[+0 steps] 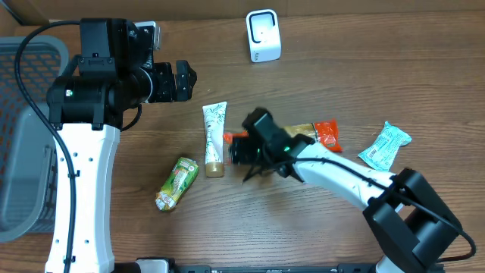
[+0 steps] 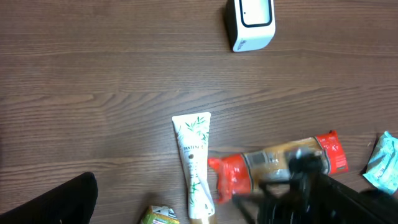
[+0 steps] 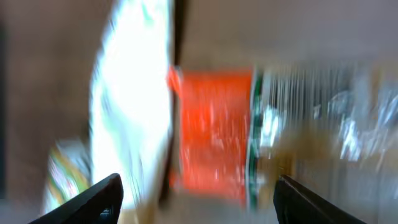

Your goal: Scan the item barcode

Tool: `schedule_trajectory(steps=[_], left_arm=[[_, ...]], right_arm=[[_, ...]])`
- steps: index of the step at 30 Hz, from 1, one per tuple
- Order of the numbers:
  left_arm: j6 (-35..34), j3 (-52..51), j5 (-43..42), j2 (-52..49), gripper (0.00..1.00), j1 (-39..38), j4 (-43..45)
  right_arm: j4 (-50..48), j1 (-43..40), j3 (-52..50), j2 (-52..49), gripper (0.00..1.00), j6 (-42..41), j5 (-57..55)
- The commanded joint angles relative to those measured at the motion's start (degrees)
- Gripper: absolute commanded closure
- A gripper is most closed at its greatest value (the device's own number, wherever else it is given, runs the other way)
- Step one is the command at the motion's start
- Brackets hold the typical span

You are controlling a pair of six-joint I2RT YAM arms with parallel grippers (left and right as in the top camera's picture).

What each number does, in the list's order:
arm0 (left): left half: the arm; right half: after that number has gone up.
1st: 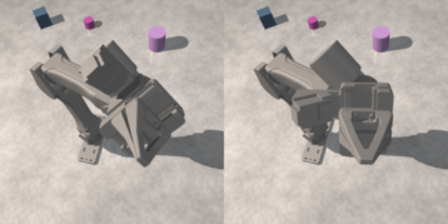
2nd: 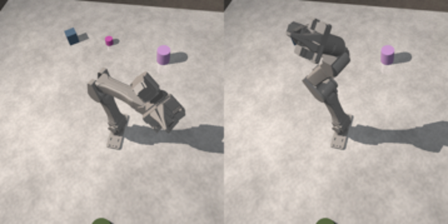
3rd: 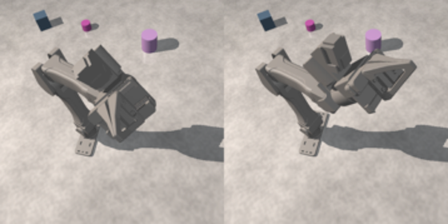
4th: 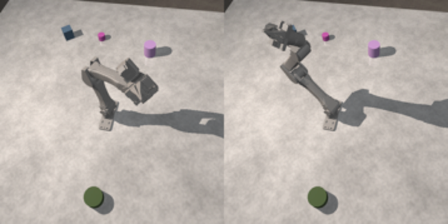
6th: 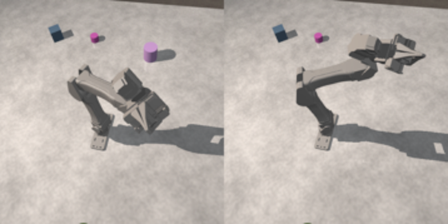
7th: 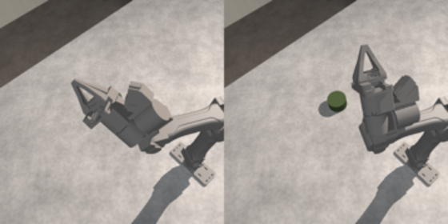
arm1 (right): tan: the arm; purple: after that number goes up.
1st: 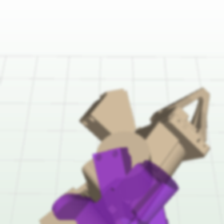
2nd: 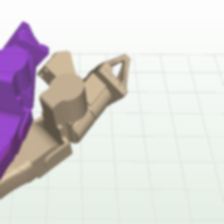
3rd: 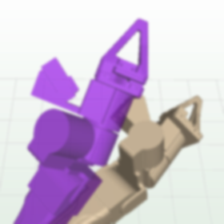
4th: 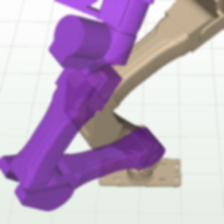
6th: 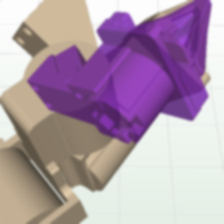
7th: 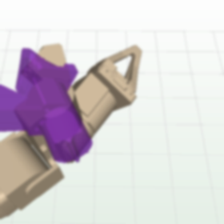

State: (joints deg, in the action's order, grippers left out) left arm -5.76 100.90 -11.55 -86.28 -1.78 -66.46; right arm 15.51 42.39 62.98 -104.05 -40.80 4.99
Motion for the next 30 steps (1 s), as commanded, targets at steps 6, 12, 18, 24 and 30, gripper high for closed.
schedule_trajectory(steps=[6, 12, 18, 24, 30], left_arm=[[1.1, 0.8, 0.1, -0.3, 0.01, -0.1, 0.0], [1.1, 0.8, 0.2, -0.3, 0.01, -0.1, 0.1], [1.1, 0.8, 0.1, -0.3, 0.00, -0.1, 0.0], [1.1, 0.8, 0.1, -0.3, 0.00, -0.1, 0.0], [1.1, 0.8, 0.2, -0.3, 0.00, -0.1, 0.0]], right_arm=[[-6.0, -4.6, 0.5, -5.2, 0.21, 5.9, -3.3], [13.1, -10.8, 12.1, -2.4, 0.00, 29.8, -0.9], [32.7, -17.1, 22.4, -2.3, 0.00, 57.9, -0.9], [37.0, -20.6, 18.0, -2.7, 0.00, 81.4, 4.9], [35.8, -23.0, 11.7, -2.8, 0.01, 97.0, 9.8]])
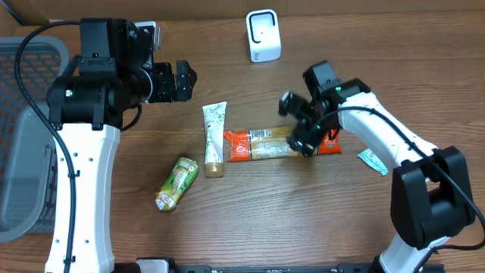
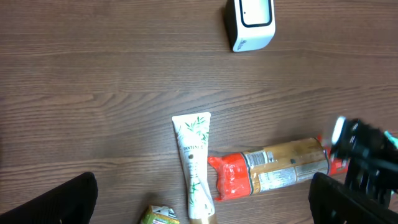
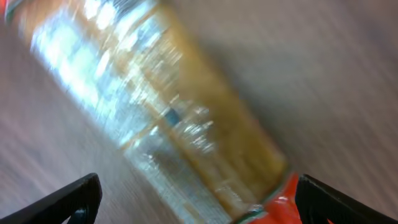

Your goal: Scan the item barcode

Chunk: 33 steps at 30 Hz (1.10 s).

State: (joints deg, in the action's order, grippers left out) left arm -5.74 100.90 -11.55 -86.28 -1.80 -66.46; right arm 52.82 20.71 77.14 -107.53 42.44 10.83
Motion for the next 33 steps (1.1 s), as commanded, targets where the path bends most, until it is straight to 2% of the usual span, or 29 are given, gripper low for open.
schedule_trajectory(steps=[1, 5, 11, 16, 21, 23, 27, 30, 31, 33], left_arm=[[1.1, 0.8, 0.1, -0.3, 0.00, -0.1, 0.0], [1.1, 0.8, 0.2, -0.3, 0.01, -0.1, 0.1], [1.1, 0.8, 0.2, -0.3, 0.00, -0.1, 0.0], [1.1, 0.8, 0.2, -0.3, 0.00, -0.1, 0.0], [1.1, 0.8, 0.2, -0.3, 0.00, -0.1, 0.0], [1.1, 0.8, 0.1, -0.3, 0.01, -0.1, 0.0], [1.1, 0.8, 0.2, -0.3, 0.00, -0.1, 0.0], [1.1, 0.8, 0.2, -0.3, 0.01, -0.1, 0.0], [1.1, 0.8, 0.2, -0.3, 0.00, -0.1, 0.0], [1.1, 0.8, 0.2, -0.3, 0.00, -0.1, 0.0]], right_arm=[[-3.0, -1.7, -3.4, 0.7, 0.01, 13.8, 3.8], [-8.8, -4.0, -6.3, 0.2, 0.01, 13.8, 3.9], [-12.3, -7.5, -6.5, -2.3, 0.01, 13.8, 6.2], [-10.9, -9.0, -6.5, -5.6, 0.03, 14.0, 9.9], [-6.3, -8.7, -6.5, -6.4, 0.12, 13.9, 11.4], [-4.5, -8.6, -6.5, -6.4, 0.22, 11.7, 12.9], [-1.2, -8.6, -6.5, -6.4, 0.69, 2.1, 16.3], [-0.2, -8.5, -6.5, -6.4, 0.87, -8.2, 20.7], [-0.2, -8.5, -6.5, -6.4, 0.91, -9.1, 21.3], [-0.4, -8.5, -6.5, -6.4, 0.92, -14.5, 27.7]])
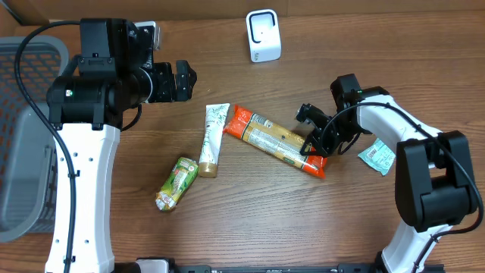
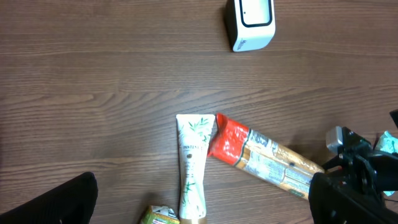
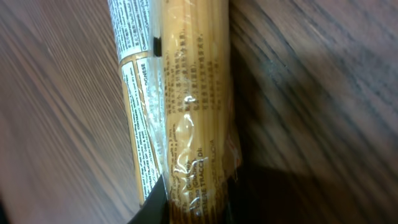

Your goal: Scan the item barcode

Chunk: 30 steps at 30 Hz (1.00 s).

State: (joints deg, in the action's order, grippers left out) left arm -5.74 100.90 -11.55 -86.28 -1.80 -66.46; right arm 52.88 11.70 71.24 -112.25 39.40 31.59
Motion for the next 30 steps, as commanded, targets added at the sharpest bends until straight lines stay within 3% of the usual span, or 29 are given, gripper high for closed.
schedule_trajectory(steps=[1, 6, 12, 19, 26, 30], left_arm=[[1.1, 0.8, 0.2, -0.3, 0.00, -0.1, 0.1], [1.1, 0.8, 0.1, -0.3, 0.01, -0.1, 0.1], [1.1, 0.8, 0.2, -0.3, 0.00, -0.1, 0.0], [1.1, 0.8, 0.2, -0.3, 0.00, -0.1, 0.1], [1.1, 0.8, 0.2, -0.3, 0.00, -0.1, 0.1], [1.1, 0.8, 0.2, -0.3, 0.01, -0.1, 0.0]], right_arm=[[-0.5, 0.5, -0.6, -1.7, 0.93, -12.4, 9.0], [-0.2, 0.2, -0.2, -1.7, 0.96, -13.8, 11.5], [2.8, -1.5, 3.1, 0.1, 0.96, -26.3, 3.8], [0.8, 2.7, 3.8, 10.7, 0.96, -43.5, -22.6], [4.3, 20.1, 3.6, 14.4, 0.96, -61.2, -65.2], [4.7, 28.7, 2.5, 11.3, 0.96, -62.1, -70.6]])
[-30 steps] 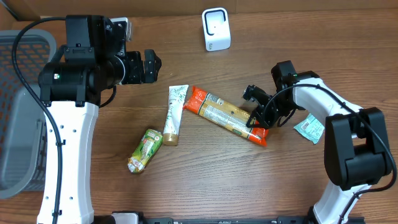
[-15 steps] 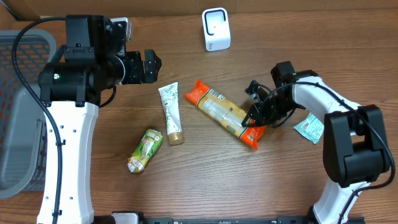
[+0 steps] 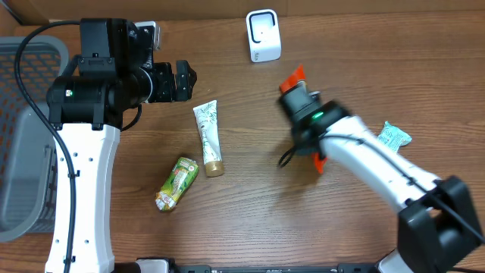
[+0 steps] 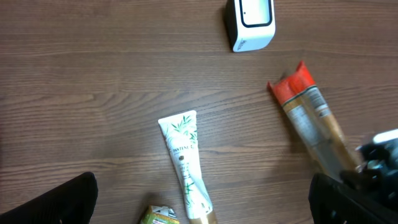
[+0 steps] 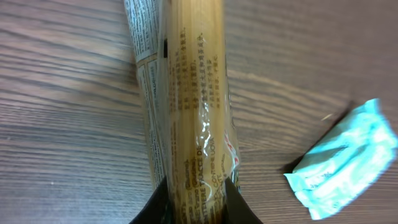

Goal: Scan the item barcode
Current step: 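Lift the spaghetti pack upright in front of the scanner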

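A long clear spaghetti packet (image 3: 292, 80) with red ends is held above the table, and my right gripper (image 3: 305, 120) is shut on it near its lower end. Its upper red end points toward the white scanner (image 3: 263, 36) at the back. In the right wrist view the packet (image 5: 189, 93) runs up from between the fingers (image 5: 155, 208), printed label on its left side. The left wrist view shows the packet (image 4: 310, 122) below and right of the scanner (image 4: 249, 25). My left gripper (image 3: 179, 82) hangs open, high at the left, holding nothing.
A white and green tube (image 3: 206, 136) and a green packet (image 3: 176, 183) lie left of the middle. A teal packet (image 3: 394, 136) lies at the right, beside the held packet in the right wrist view (image 5: 345, 162). A grey basket (image 3: 23, 152) stands at the far left edge.
The spaghetti packet lay slanted on the table with my right gripper shut on its right end. Now it is held up nearer the scanner. The tube has turned slightly.
My right gripper was open over the packet's left end, beside the tube. Then it was open at the packet's right end. Then it was shut there, the packet slanted against the tube. Now the packet is up near the scanner. The left arm stayed still.
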Tool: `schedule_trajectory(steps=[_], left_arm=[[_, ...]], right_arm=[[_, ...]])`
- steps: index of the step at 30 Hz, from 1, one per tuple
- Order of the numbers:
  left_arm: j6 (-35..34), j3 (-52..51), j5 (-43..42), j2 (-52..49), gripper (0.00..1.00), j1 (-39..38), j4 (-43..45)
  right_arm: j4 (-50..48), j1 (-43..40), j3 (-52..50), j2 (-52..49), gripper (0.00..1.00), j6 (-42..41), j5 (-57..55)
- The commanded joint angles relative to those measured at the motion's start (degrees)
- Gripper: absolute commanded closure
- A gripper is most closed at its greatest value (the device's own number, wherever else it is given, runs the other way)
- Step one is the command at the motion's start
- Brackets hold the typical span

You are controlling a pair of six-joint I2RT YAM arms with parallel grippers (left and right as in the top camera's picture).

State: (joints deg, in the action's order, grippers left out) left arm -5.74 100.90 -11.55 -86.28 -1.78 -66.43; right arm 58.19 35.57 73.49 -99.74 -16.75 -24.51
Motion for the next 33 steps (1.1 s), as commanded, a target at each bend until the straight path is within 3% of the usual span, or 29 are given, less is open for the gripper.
schedule_trajectory(steps=[1, 3, 5, 6, 7, 9, 15, 23, 33], left_arm=[[1.1, 0.8, 0.2, -0.3, 0.00, -0.1, 0.0], [1.1, 0.8, 0.1, -0.3, 0.00, -0.1, 0.0], [1.1, 0.8, 0.2, -0.3, 0.01, -0.1, 0.0], [1.1, 0.8, 0.2, -0.3, 0.00, -0.1, 0.0], [1.1, 0.8, 0.2, -0.3, 0.00, -0.1, 0.0], [1.1, 0.8, 0.1, -0.3, 0.01, -0.1, 0.0], [1.1, 0.8, 0.2, -0.3, 0.01, -0.1, 0.0], [1.1, 0.8, 0.1, -0.3, 0.00, -0.1, 0.0], [1.1, 0.8, 0.2, -0.3, 0.01, -0.1, 0.0]], right_arm=[[-0.4, 6.3, 0.2, -2.2, 0.96, -5.9, -13.7], [-0.3, 8.8, 0.0, -4.4, 0.88, -5.7, -10.5], [-0.6, 10.9, 0.0, -5.7, 0.53, -5.7, -6.6], [-0.9, 11.6, 0.0, -5.8, 0.20, -5.8, -5.3], [-1.1, 12.1, 0.0, -5.8, 0.09, -5.8, -4.5], [-1.2, 12.3, 0.6, -5.7, 0.00, -5.8, -4.0], [0.1, 6.0, 4.8, -5.6, 0.00, -0.2, 3.6], [-6.3, -12.7, 3.0, -7.1, 0.00, 17.6, 45.1], [-11.8, -12.7, -1.0, -13.1, 0.00, 18.5, 48.2]])
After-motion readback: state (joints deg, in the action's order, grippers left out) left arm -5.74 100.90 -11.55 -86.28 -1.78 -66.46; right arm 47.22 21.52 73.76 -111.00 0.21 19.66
